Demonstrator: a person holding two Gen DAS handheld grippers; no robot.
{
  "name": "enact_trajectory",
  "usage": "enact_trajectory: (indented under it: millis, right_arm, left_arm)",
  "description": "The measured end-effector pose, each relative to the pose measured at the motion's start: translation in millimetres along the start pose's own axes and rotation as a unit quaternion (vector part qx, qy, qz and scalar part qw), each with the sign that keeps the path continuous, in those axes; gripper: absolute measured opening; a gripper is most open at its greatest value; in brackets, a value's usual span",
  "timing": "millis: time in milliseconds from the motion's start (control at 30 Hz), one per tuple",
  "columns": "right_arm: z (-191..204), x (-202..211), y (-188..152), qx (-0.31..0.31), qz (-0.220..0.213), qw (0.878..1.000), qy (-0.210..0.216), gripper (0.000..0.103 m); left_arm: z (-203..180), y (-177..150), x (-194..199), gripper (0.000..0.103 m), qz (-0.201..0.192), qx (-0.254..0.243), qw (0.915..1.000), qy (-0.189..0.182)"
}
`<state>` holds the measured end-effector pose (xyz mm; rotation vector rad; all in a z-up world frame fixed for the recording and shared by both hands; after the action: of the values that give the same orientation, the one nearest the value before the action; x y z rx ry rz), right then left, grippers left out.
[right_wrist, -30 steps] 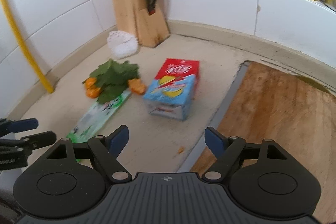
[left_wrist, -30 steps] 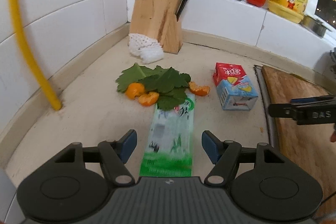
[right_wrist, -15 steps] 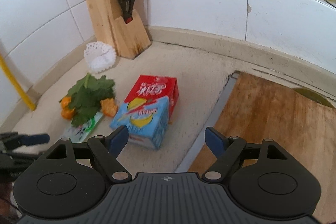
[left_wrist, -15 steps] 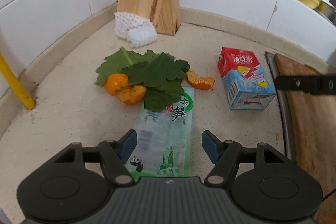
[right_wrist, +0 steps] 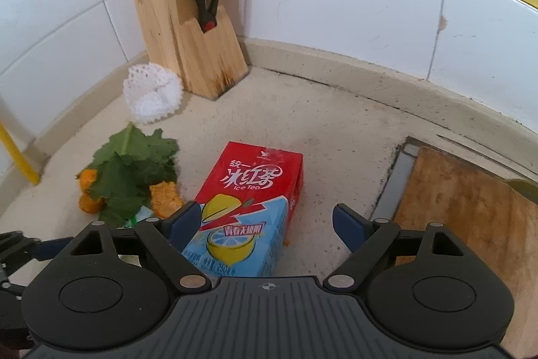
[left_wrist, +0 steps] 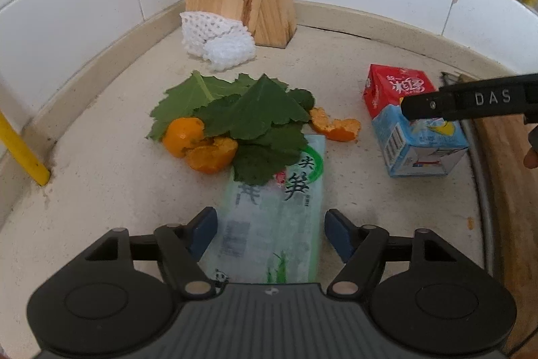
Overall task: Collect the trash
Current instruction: 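Grasp the iced tea carton with the right tool while the left grasps the green packet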
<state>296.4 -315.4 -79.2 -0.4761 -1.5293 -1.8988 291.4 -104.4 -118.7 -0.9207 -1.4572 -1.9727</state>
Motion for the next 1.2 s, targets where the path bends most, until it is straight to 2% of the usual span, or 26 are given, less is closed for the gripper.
enact_trajectory:
  millis: [100,200,267,467,700,800,900,967,1067,1200]
  right_arm:
    - [0.4,-9.3,0.7,0.003,0.003,1.000,-0.007,0.096]
    - [3.4,-12.0,2.6,0.006,0.006,1.000,-0.005,0.096]
    - [4.4,-12.8,2.7,0.004,0.010,1.000,-0.001,0.096]
    - [11.6,-14.2,-0.9,0.000,0.022,1.000,0.017,0.097]
    - [24.5,-6.3,-11.3,0.026,0.041,0.998,0.029,0.096]
    - [25.5,0.1,-17.3,0.027,0.057,0.997,0.042,0.096]
    - [25.6,6.3,-21.2,0.032,0.060,0.997,0.038,0.096]
    - [25.4,9.9,-18.5,0.028,0.053,0.997,0.041,0.097]
    - [28.7,13.1,-11.4,0.022,0.038,0.997,0.056,0.100]
    - [39.3,2.9,-10.7,0.056,0.050,0.997,0.035,0.101]
  left_arm:
    - [0.5,0.4,0.5,0.066,0.001,-0.001,1.0000,-0.001]
    - [-0.5,-1.5,4.0,0.061,0.002,-0.004,1.0000,-0.006]
    - [-2.8,-4.0,8.9,0.053,0.000,-0.011,0.9999,-0.013]
    - [-6.2,-16.4,24.6,0.040,0.003,-0.016,0.9992,-0.038]
    - [-3.3,-31.3,39.8,0.034,0.014,-0.012,0.9983,-0.056]
    - [-1.7,-36.5,44.3,0.034,0.014,-0.018,0.9983,-0.054]
    - [0.2,-33.8,48.6,0.040,0.003,-0.028,0.9989,-0.036]
    - [1.9,-30.8,51.9,0.052,-0.012,-0.033,0.9990,-0.026]
    - [4.1,-30.1,52.6,0.063,-0.024,-0.042,0.9987,-0.015]
    - [2.9,-30.0,42.8,0.066,-0.019,-0.052,0.9984,-0.008]
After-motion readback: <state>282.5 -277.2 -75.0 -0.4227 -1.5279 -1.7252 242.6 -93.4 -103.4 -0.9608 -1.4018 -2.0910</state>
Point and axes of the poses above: each gripper's, at about its wrist camera, not at the fingertips, and x roughly against the way its jaws point, z to its left, y to its top, the point moved 5 cm from there along -x, roughly the way its jaws point, and after that the axes turned 15 degrees about y, right-handed, at the moved point
